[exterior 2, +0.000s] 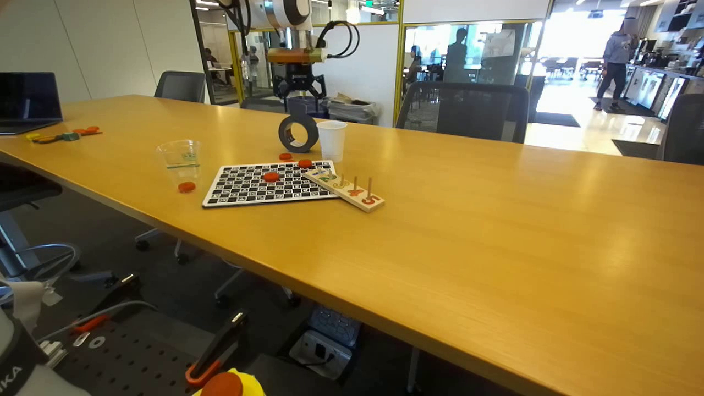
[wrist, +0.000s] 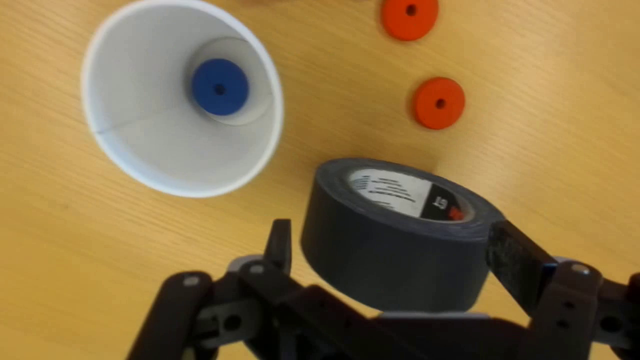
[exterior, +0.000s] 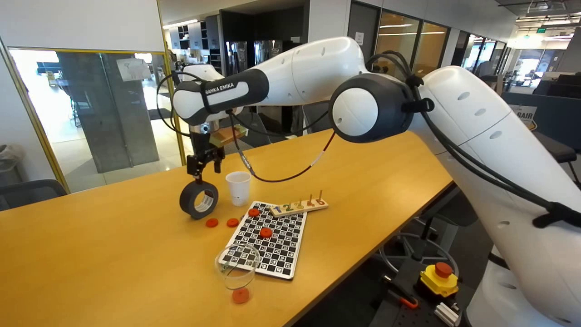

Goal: Pick up the orange tokens from the table and put them in the colourless cup. Pick up the blue token and put it in the white cup.

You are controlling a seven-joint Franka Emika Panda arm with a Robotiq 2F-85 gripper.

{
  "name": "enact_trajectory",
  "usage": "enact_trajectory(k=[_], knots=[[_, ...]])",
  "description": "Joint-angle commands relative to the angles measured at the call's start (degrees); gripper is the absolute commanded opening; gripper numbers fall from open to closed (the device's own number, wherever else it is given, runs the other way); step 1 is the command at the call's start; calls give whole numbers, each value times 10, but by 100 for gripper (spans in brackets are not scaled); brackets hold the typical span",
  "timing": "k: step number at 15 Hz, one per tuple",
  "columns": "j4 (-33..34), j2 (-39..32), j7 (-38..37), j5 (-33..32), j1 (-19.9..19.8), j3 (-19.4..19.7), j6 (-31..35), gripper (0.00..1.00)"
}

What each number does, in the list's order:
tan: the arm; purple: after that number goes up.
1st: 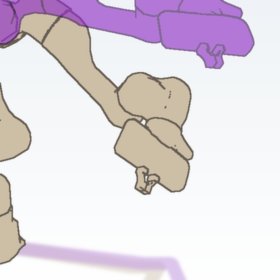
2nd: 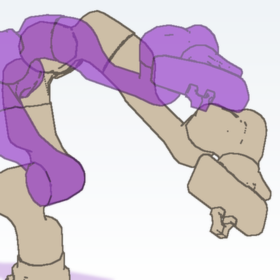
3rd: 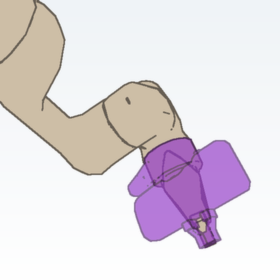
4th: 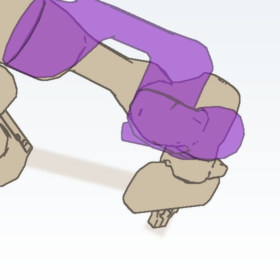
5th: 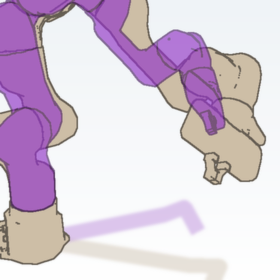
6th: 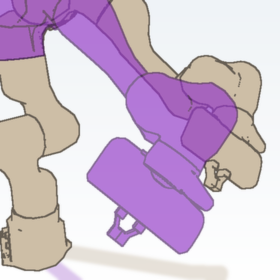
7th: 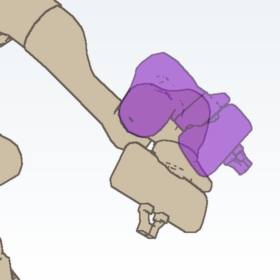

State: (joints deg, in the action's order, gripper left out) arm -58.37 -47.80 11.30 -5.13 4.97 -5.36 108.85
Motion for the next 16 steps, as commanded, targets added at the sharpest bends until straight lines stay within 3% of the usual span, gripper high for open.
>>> enact_trajectory(k=[1,10,16], knots=[[-50,17,23,6,9,-22,37,100],[-121,51,13,3,20,-16,69,100],[-171,103,-36,-26,38,8,82,100]])
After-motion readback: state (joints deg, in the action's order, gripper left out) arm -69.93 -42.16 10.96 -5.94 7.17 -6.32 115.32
